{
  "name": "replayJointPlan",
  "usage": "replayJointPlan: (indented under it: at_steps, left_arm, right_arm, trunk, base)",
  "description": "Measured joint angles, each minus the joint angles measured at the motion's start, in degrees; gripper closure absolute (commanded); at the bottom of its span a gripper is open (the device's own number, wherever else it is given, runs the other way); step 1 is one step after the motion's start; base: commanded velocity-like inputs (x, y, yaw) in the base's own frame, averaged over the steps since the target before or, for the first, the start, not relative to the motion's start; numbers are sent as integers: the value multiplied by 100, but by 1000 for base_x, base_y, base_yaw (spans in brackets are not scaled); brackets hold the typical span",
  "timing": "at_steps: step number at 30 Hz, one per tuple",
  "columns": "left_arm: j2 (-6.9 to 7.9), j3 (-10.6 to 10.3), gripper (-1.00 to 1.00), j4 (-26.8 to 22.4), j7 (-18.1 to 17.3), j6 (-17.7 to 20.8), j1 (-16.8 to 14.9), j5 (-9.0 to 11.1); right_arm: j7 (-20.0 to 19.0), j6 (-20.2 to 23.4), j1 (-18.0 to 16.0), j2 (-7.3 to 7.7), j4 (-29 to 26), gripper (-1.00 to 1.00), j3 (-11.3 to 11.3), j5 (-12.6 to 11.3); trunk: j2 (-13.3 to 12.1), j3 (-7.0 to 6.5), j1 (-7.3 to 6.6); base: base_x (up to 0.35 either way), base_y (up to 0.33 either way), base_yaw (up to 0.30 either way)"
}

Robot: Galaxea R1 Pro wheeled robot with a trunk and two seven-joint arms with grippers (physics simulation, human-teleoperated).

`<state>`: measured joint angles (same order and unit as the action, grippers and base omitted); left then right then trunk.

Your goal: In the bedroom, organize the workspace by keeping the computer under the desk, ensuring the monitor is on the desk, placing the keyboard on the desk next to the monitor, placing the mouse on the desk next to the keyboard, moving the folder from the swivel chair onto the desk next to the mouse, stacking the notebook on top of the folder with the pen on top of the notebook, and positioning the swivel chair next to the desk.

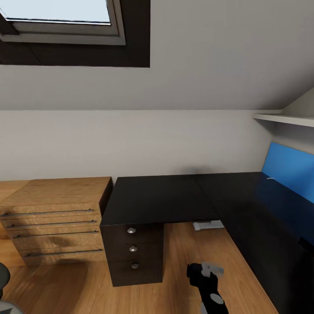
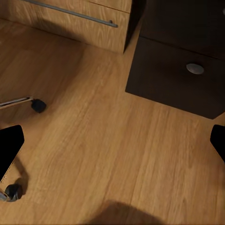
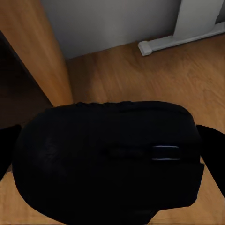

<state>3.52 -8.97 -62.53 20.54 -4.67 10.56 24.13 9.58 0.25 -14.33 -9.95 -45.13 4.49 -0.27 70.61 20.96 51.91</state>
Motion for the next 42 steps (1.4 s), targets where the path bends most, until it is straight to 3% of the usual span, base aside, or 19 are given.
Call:
replayJointPlan:
  at_steps: [1,3,6,8,9,11,14,15,23,26,27,28,31,35,42]
  left_arm:
    - [0,0,-100,0,2,0,0,-26]
    - [0,0,-100,0,6,-1,0,-125]
    - [0,1,-100,0,8,-1,0,-178]
    - [0,1,-100,-1,8,2,0,-200]
    - [0,1,-100,-1,8,3,0,-203]
    - [-4,-1,-100,-4,9,2,0,-213]
    - [-8,-9,-100,-6,15,0,1,-214]
    - [-9,-10,-100,-8,20,-1,0,-209]
    - [-9,-8,-100,-10,26,-1,0,-206]
    - [-9,-8,-100,-10,26,-1,0,-206]
    - [-15,-8,-100,-10,26,-1,1,-206]
    - [-16,-8,-100,-10,26,-1,1,-206]
    - [-17,-10,-100,-10,26,-1,0,-206]
    - [-17,-16,-100,-10,20,-1,0,-207]
    - [-18,-21,-100,-10,18,-1,0,-214]
  right_arm:
    - [-1,256,-2,0,-213,100,-52,-8]
    - [6,1320,-16,-1,-1092,100,-306,-28]
    - [-10,2381,-49,-4,-1979,100,-478,-150]
    - [-32,3274,-100,-5,-2559,100,-558,-494]
    - [-34,3455,-114,-5,-2657,100,-573,-607]
    - [-40,3903,-159,-5,-2842,100,-607,-1059]
    - [-44,3971,-175,-5,-2838,100,-621,-1237]
    - [-46,3973,-175,-5,-3208,100,-609,-1303]
    - [-20,3956,-161,-5,-3391,100,-619,-1280]
    - [57,3947,-156,-5,-3383,100,-622,-1105]
    - [170,3877,-151,-5,-3375,100,-770,-719]
    - [205,3828,-148,-5,-3374,100,-930,-483]
    - [260,3771,-144,-5,-3361,100,-1171,-179]
    - [285,3405,-142,-5,-3189,100,-1332,-70]
    - [290,3268,-140,-5,-3141,100,-1362,-52]
  trunk:
    - [0,0,0]
    - [0,0,0]
    - [0,0,0]
    - [0,0,0]
    - [0,0,0]
    - [0,0,0]
    - [0,1,0]
    - [0,0,0]
    - [0,1,0]
    - [0,6,0]
    - [0,9,0]
    - [0,13,0]
    - [-1,28,0]
    - [-1,47,0]
    - [0,82,0]
  base:
    - [4,0,0]
    - [2,0,0]
    - [0,0,0]
    - [0,0,0]
    - [0,0,0]
    - [0,0,0]
    - [0,0,0]
    - [0,0,8]
    - [0,0,186]
    - [0,0,267]
    - [0,0,254]
    - [0,0,251]
    - [0,0,248]
    - [0,0,247]
    - [0,0,247]
